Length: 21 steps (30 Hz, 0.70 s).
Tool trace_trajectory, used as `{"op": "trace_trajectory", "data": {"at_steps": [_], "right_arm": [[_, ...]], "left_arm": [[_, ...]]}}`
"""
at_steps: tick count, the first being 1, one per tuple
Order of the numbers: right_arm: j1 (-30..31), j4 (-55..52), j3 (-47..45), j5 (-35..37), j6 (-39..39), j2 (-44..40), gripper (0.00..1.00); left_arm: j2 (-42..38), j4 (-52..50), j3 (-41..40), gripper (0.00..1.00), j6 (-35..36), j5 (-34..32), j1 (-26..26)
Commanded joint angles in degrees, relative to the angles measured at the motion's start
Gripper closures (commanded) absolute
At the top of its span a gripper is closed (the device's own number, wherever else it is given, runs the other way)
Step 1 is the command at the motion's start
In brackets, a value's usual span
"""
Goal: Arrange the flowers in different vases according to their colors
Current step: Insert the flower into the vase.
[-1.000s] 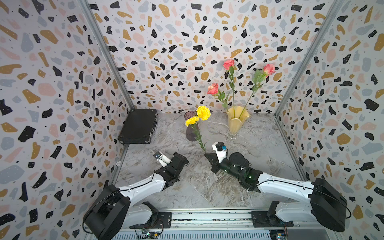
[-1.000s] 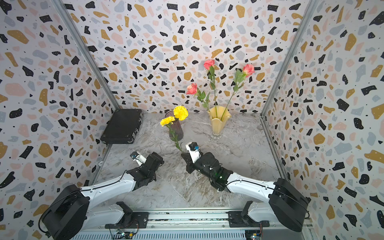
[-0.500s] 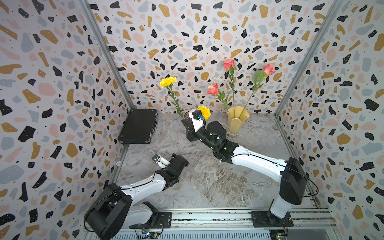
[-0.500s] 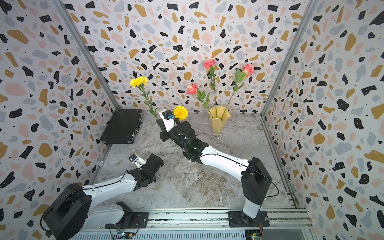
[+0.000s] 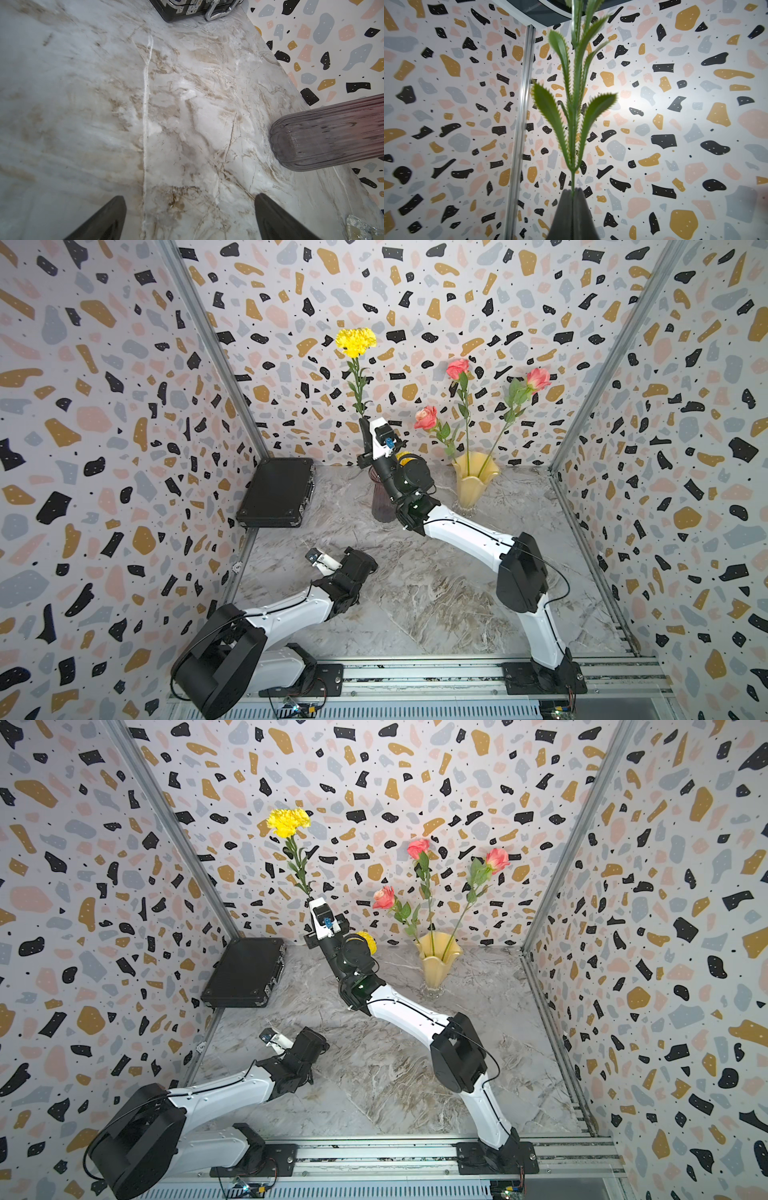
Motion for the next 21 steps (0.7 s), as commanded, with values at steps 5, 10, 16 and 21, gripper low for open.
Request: {"op": "trace_trajectory", "data": {"at_steps": [5,10,16,21], "right_arm": [[-2.93,5.12,5.06,2.85,0.35,4.63,1.00],[-4.19,4.42,3.34,1.76,0.67,6.62,1.00],[-4.82,5.64,-1.96,2.16,2.16,6.67,1.00],[-4.82,3.31,-2.82,0.62,3.52,5.59,1.00]], "left_arm": [[-0.35,1.04,0.36,0.01,-0.44,-0.59,0.33],[-0.37,0.86,0.42,0.01,-0.70,-0.79,0.33],[-0.18,0.76,0.42,0.01,-0.69,-0.85,0.33],[-0.38,0.61,0.46,0.01,-0.39,-0.96,0.33]]}}
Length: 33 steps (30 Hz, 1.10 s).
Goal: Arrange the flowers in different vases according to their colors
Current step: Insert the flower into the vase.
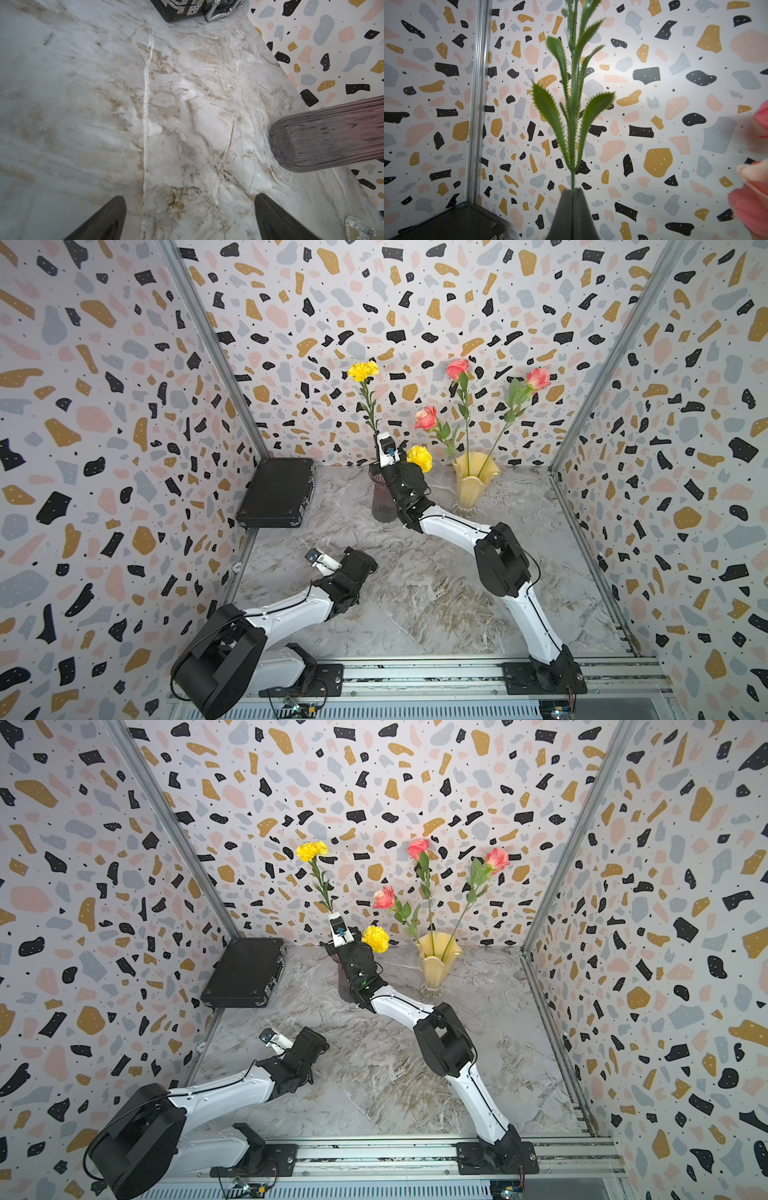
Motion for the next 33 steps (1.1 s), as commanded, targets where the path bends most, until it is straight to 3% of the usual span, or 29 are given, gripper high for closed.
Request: {"op": "trace_trajectory", "data": {"at_steps": [1,9,13,18,29,33], "right_arm": [[0.17,0.27,0.42,-1.19,2.01,-2.91,1.00],[0.43,-1.97,-1.49,-2.65,3.56,-5.61,0.98],[0.60,-4.29,-1.75,-3.79,3.22,-6.59,0.85],[1.09,-6.82,-3.03,-4.45,3.17,-8.75,0.59],[3.79,-5.97,-10.00,-5.98,1.02,-16.16,0.47],[4.63,-17.84,-9.49,-7.94,5.87,-20.87,0.43]], "left_arm": [[-0.40,0.55,0.50,0.01,-0.12,-1.10,0.33],[-0.65,0.06,0.68,0.01,-0.10,-1.32,0.33],[-0.95,-0.02,0.68,0.01,0.75,-2.13,0.32],[-1.84,-0.61,0.59,0.01,0.73,-2.52,0.33],[-2.73,-0.54,0.68,0.00,2.43,-3.06,0.33],[-2.69,2.79,1.60,0.01,7.31,0.45,0.32]]}}
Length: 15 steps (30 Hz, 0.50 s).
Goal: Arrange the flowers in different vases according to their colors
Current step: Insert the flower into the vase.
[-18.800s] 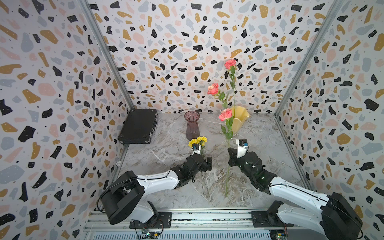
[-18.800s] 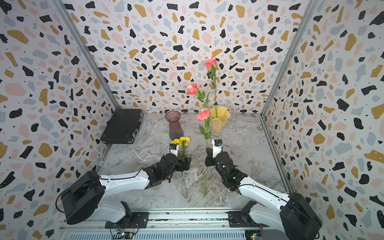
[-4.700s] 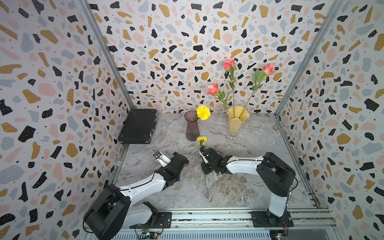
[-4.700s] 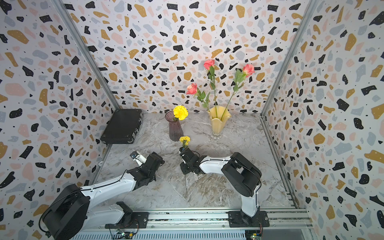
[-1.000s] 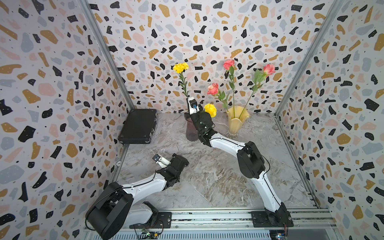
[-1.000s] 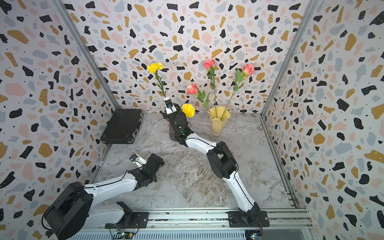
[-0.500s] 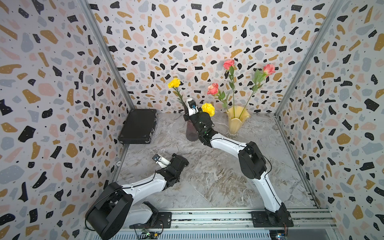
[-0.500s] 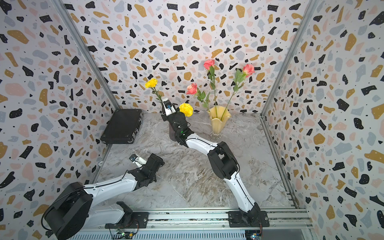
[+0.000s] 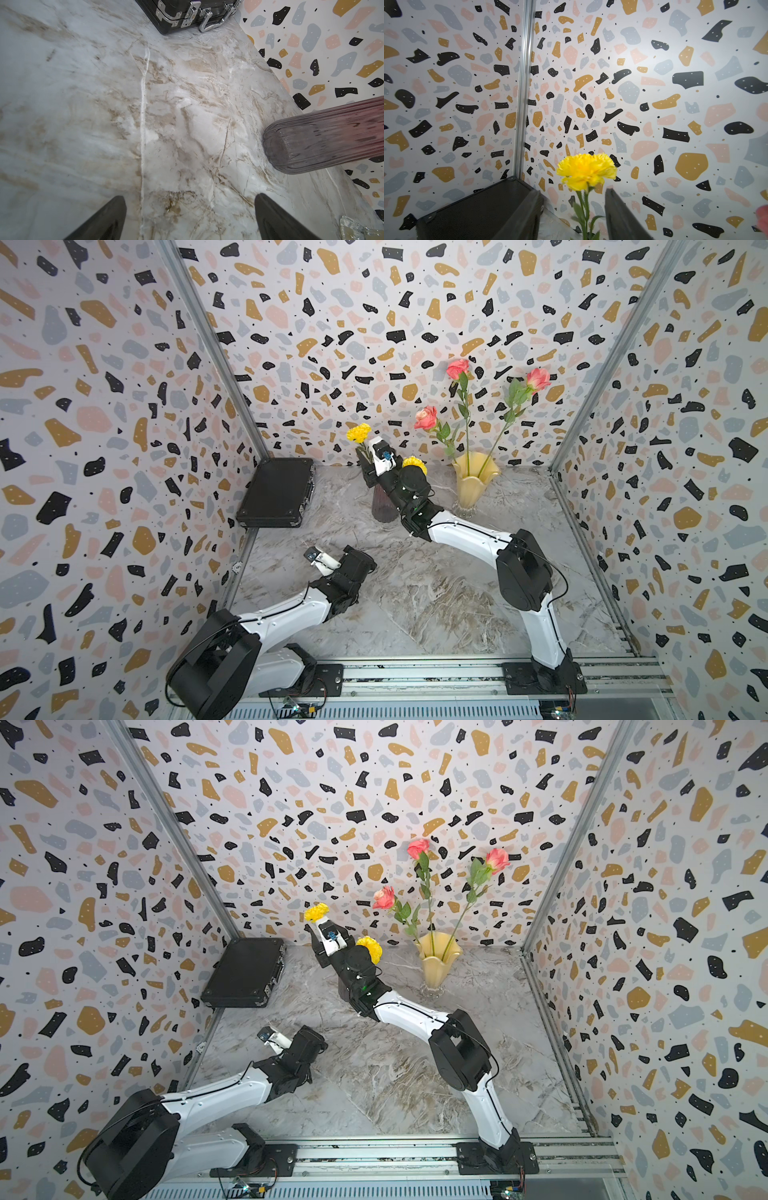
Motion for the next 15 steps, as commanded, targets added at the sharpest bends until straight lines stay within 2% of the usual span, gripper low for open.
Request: {"op": "trace_trajectory", "data": {"at_steps": [1,7,11,15], "right_arm": [[0.58,-10.81,1.42,-3.88,5.01,-7.60,0.41],[0.76,-21.17,-1.21,-13.32,10.99,-13.28,0.33],[0.79,-20.62,-7.04,-12.70,11.74,-17.89,0.31],[0.77,-17.45,-20.03,-9.01,10.01,-24.25,0.29]], "left_arm": [[-0.60,3.93,1.54,0.01,5.40,2.95,0.33],[0.78,11.73,0.54,0.01,10.07,10.18,0.33],[0.55,13.13,0.57,0.01,11.60,11.43,0.33],[-1.60,13.26,0.70,0.01,13.32,12.68,0.31]]}}
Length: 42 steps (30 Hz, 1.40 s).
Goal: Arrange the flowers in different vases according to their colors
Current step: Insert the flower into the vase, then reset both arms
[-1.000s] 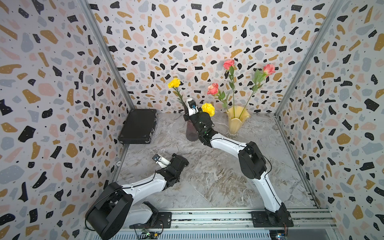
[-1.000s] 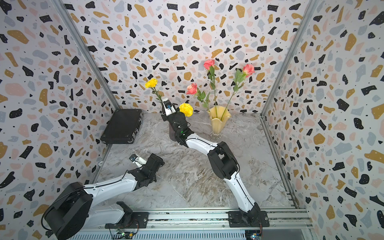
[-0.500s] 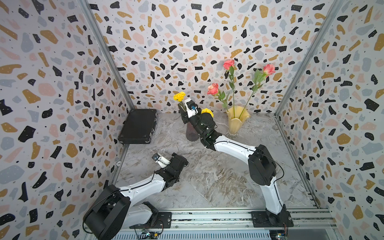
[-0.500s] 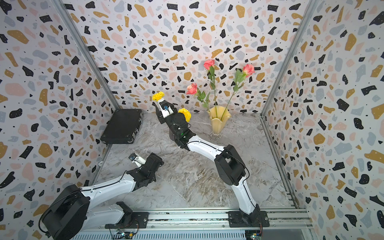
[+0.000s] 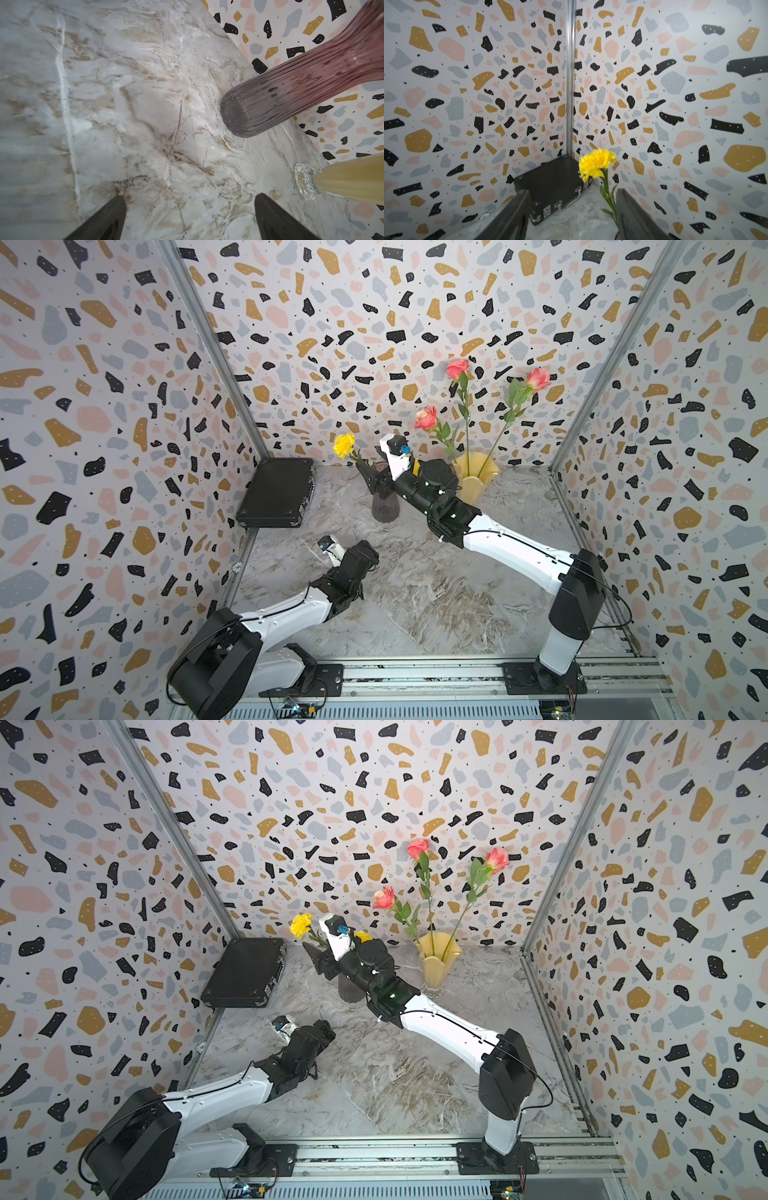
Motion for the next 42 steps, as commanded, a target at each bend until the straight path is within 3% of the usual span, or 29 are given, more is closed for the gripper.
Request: {"op": "trace_trajectory", "data": {"at_steps": [1,5,8,12,16,18,21,26,33,39,42], "right_arm": [[-0.01,0.44,-9.00,3.12,0.28,-5.36,0.29],[0.03,-0.13,-23.83,8.29,4.51,-14.73,0.26],[0.03,-0.60,-35.64,8.36,7.84,-21.57,0.24],[0.04,-0.79,-47.87,10.42,6.39,-23.39,0.23],[0.04,-9.17,-48.11,28.45,11.91,-19.62,0.18],[0.04,-9.25,-47.66,33.86,7.77,-16.90,0.15],[-0.04,-8.60,-47.16,42.24,7.85,-13.63,0.09],[0.02,-10.93,-45.76,41.52,2.91,-15.41,0.08],[0.17,5.85,-54.10,32.99,-10.07,-16.10,0.05],[0.78,6.04,-52.96,34.51,-15.04,-15.01,0.00],[0.75,10.08,-51.98,39.52,-19.85,-13.01,0.00]], "left_arm": [[-2.20,2.58,0.49,0.00,3.06,1.72,0.30],[-4.05,2.59,-0.21,0.01,3.13,0.82,0.28],[-4.31,2.63,-0.40,0.01,3.14,0.43,0.26],[-2.17,3.91,-0.11,0.01,2.10,2.24,0.31],[0.64,4.27,2.05,0.01,5.28,6.49,0.30],[2.35,3.02,3.92,0.01,7.30,8.45,0.20],[4.43,-0.40,6.74,0.01,7.78,10.46,0.23],[5.34,-1.76,7.85,0.00,7.53,12.90,0.22],[7.18,0.44,6.81,0.01,5.74,12.68,0.22],[9.84,2.43,7.76,0.01,6.31,17.32,0.08],[9.54,2.63,7.58,0.01,6.91,17.00,-0.39]]}}
